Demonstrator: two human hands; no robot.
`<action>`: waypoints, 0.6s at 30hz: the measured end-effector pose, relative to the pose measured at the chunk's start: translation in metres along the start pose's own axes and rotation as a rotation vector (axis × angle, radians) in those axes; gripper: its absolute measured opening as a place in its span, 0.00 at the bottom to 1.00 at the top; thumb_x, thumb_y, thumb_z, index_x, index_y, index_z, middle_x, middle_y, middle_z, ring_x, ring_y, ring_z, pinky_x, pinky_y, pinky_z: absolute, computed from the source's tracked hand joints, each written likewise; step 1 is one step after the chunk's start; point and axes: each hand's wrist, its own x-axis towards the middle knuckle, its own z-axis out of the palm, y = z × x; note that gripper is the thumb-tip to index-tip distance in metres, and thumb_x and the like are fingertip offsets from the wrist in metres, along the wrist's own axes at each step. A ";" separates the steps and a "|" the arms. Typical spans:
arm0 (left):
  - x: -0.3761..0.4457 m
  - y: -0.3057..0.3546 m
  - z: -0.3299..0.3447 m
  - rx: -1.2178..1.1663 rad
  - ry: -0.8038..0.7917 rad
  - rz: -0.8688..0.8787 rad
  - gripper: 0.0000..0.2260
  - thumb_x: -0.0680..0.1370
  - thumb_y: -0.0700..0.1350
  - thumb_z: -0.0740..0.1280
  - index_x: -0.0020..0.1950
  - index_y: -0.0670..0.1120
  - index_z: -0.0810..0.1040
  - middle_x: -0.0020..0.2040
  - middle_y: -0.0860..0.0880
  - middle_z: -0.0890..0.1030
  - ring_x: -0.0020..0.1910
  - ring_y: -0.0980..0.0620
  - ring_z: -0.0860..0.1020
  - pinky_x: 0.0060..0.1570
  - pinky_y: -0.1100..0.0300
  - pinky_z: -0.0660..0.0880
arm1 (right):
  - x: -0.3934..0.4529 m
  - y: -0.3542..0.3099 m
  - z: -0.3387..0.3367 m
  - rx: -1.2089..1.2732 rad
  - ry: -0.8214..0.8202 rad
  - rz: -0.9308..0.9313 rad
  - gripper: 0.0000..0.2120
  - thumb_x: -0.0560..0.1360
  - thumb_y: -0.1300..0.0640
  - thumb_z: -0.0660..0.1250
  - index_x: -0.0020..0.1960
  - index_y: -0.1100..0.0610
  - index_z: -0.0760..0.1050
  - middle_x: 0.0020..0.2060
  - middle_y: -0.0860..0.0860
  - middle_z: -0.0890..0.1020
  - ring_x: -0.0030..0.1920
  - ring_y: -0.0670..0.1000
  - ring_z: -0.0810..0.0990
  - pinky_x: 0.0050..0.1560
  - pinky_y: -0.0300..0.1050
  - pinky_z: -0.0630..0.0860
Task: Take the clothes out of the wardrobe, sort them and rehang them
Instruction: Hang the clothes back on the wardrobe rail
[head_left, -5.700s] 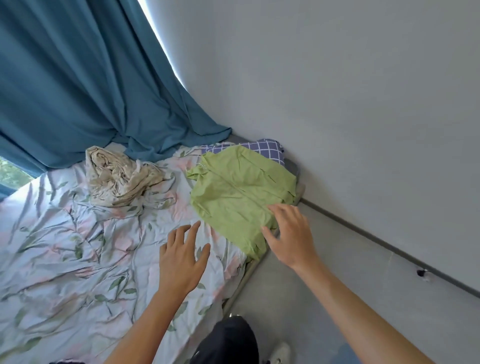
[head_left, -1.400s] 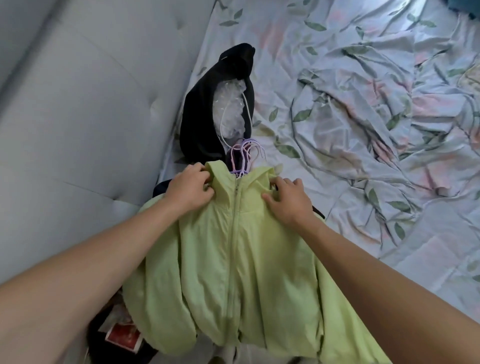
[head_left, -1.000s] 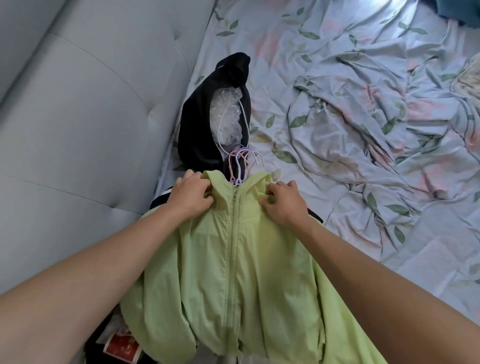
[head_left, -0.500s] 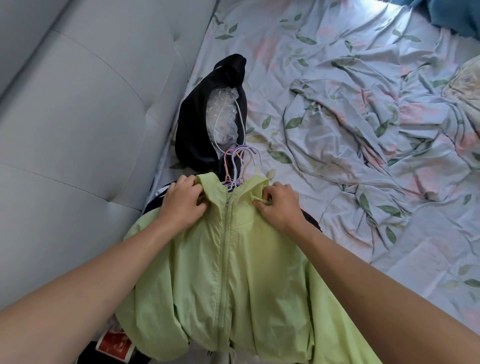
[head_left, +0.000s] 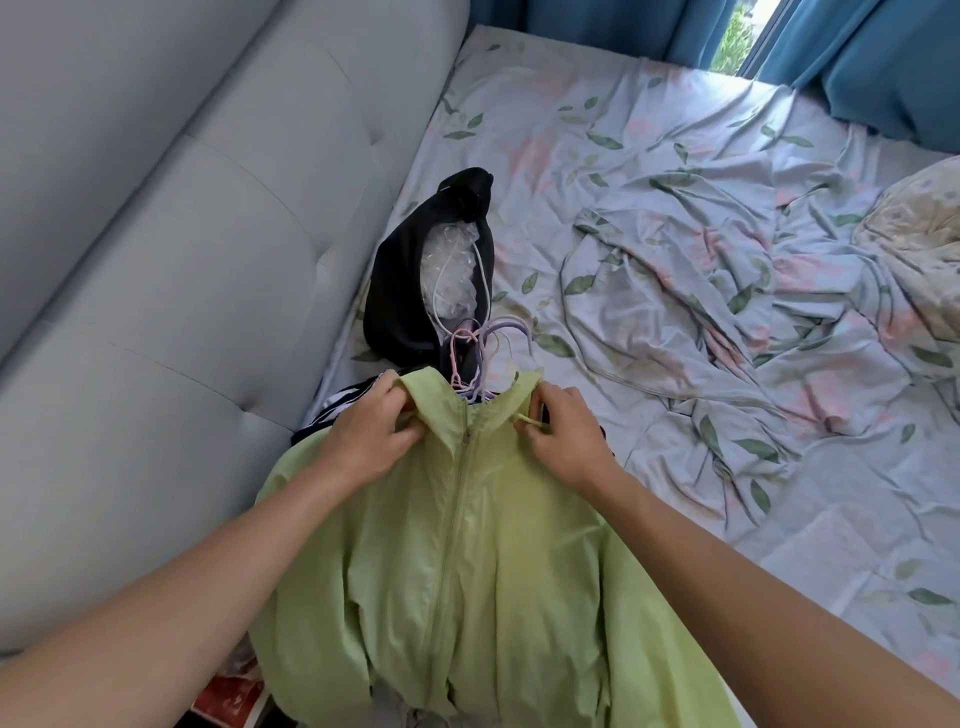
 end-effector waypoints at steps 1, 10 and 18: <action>-0.002 0.001 0.000 0.001 0.020 0.008 0.14 0.76 0.52 0.67 0.56 0.44 0.79 0.55 0.53 0.73 0.50 0.46 0.79 0.48 0.44 0.77 | -0.003 -0.001 -0.003 0.012 0.008 -0.007 0.14 0.76 0.54 0.72 0.44 0.53 0.66 0.39 0.47 0.74 0.48 0.53 0.71 0.47 0.54 0.70; -0.043 0.044 -0.039 -0.097 0.096 0.029 0.18 0.75 0.52 0.67 0.62 0.47 0.82 0.57 0.53 0.82 0.55 0.48 0.82 0.52 0.47 0.79 | -0.046 -0.025 -0.042 0.046 0.028 -0.142 0.14 0.79 0.48 0.70 0.48 0.49 0.64 0.39 0.44 0.72 0.46 0.51 0.69 0.43 0.52 0.70; -0.152 0.148 -0.111 -0.185 0.202 -0.027 0.21 0.72 0.56 0.67 0.60 0.47 0.84 0.53 0.54 0.84 0.52 0.52 0.82 0.52 0.50 0.79 | -0.147 -0.083 -0.120 0.093 0.032 -0.221 0.15 0.78 0.49 0.69 0.42 0.47 0.63 0.37 0.44 0.71 0.45 0.49 0.69 0.42 0.51 0.71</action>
